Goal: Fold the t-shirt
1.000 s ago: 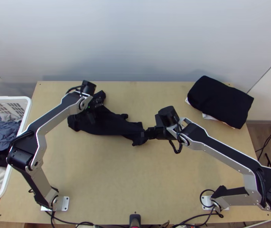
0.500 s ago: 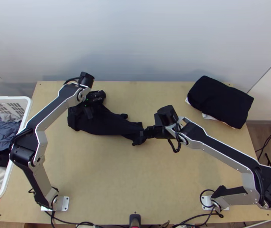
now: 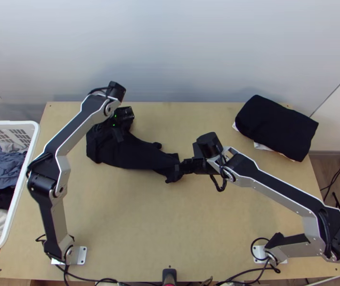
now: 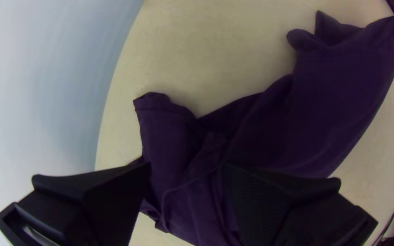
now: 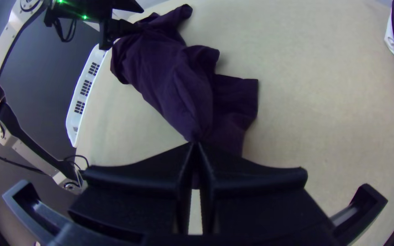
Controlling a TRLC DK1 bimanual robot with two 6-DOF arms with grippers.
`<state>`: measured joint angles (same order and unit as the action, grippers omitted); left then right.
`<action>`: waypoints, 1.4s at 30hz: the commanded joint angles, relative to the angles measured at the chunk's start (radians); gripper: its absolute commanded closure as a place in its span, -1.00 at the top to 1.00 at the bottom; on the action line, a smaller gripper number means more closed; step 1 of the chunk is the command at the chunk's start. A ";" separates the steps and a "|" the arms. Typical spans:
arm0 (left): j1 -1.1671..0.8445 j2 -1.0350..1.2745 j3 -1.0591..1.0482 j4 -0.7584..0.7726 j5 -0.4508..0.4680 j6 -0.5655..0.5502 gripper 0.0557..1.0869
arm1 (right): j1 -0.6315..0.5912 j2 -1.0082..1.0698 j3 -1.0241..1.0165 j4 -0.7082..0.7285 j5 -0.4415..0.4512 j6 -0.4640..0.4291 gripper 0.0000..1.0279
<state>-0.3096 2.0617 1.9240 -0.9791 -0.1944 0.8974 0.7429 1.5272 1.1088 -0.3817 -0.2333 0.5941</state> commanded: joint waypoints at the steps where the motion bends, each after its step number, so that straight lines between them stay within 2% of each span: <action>1: 0.000 0.078 0.165 -0.118 0.032 -0.022 0.49 | 0.001 0.004 0.000 0.003 0.000 0.010 -0.94; 8: 0.017 0.130 0.257 -0.196 0.036 -0.025 0.49 | 0.003 0.010 -0.001 0.007 0.000 0.012 -0.94; 18: 0.032 0.169 0.256 -0.244 0.038 -0.043 0.46 | 0.003 0.024 0.011 0.014 0.000 0.013 -0.94; 23: 0.032 0.190 0.251 -0.283 0.073 -0.069 -0.34 | 0.003 0.025 0.017 0.014 0.000 0.013 -0.94; 25: 0.035 0.193 0.250 -0.290 0.098 -0.068 -0.93 | 0.001 0.025 0.019 0.014 0.000 0.013 -0.94; 28: 0.049 0.198 0.265 -0.271 0.105 -0.074 -0.92 | -0.005 0.025 0.019 0.014 0.000 0.013 -0.94; 32: 0.076 0.204 0.369 -0.030 0.107 -0.241 -0.92 | -0.019 0.027 0.019 0.027 0.000 0.026 -0.94; 35: 0.109 0.176 0.371 0.128 0.105 -0.350 -0.92 | -0.033 0.037 0.020 0.060 0.002 0.030 -0.94; 38: 0.148 0.164 0.380 0.184 0.078 -0.456 -0.92 | -0.076 0.053 0.040 0.089 0.014 0.067 -0.94; 42: 0.213 0.124 0.368 0.174 0.035 -0.623 -0.93 | -0.158 0.056 0.080 0.095 0.043 0.125 -0.94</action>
<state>-0.1814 2.2326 2.2833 -0.8871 -0.1173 0.5011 0.6781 1.5707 1.1473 -0.3134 -0.2241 0.6548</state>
